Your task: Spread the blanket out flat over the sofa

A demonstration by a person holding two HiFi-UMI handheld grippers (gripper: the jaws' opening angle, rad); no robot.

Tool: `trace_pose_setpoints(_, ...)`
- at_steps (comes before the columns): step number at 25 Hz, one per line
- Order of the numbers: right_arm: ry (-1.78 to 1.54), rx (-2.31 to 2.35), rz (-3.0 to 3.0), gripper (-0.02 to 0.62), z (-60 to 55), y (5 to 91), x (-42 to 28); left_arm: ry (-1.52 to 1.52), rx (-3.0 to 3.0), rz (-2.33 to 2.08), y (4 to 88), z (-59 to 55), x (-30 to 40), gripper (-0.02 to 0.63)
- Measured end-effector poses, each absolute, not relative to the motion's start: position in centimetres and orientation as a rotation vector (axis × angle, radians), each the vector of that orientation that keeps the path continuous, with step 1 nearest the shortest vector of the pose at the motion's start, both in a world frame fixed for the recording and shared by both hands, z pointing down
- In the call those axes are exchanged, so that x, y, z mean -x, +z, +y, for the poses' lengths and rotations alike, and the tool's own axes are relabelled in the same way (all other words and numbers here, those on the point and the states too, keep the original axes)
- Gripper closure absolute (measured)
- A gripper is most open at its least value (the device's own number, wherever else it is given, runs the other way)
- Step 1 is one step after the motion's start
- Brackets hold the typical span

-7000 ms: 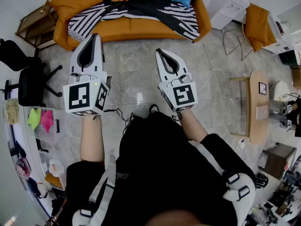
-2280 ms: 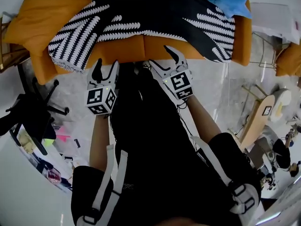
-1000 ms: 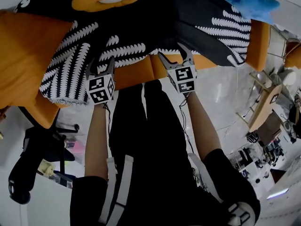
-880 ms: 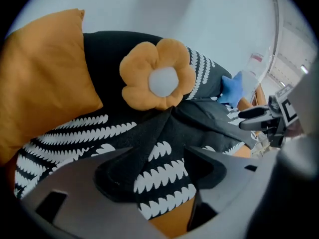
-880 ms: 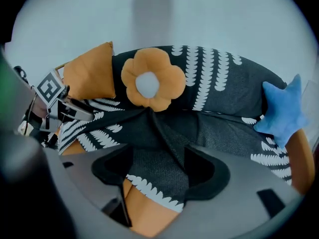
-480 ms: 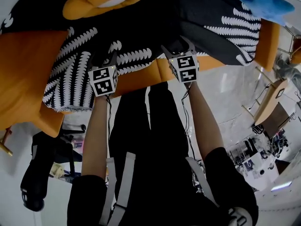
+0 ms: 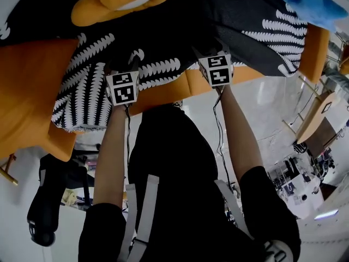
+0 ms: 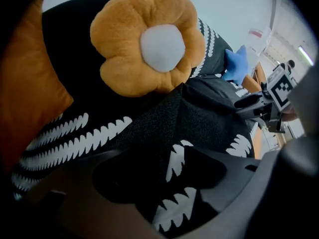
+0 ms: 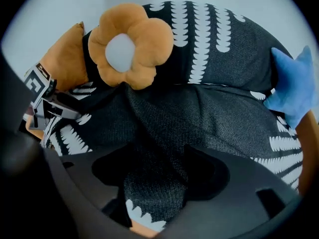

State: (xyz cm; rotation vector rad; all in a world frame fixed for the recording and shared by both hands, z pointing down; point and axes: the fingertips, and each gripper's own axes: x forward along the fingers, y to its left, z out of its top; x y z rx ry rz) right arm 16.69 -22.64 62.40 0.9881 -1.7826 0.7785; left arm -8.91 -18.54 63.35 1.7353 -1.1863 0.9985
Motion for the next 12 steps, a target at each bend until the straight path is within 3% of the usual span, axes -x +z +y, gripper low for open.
trace_pose_setpoints(9,0.832,-1.033,-1.71,0.346,-22.5,64.5,-17.9,1.049,-1.723,-1.168,65.1,-19.0,9.4,0.328)
trace_pose_setpoints(12,0.862,-1.061,-1.69,0.443,-21.8,64.6,-17.6,1.045,-1.741,-1.186,64.8,-18.8,10.3,0.336)
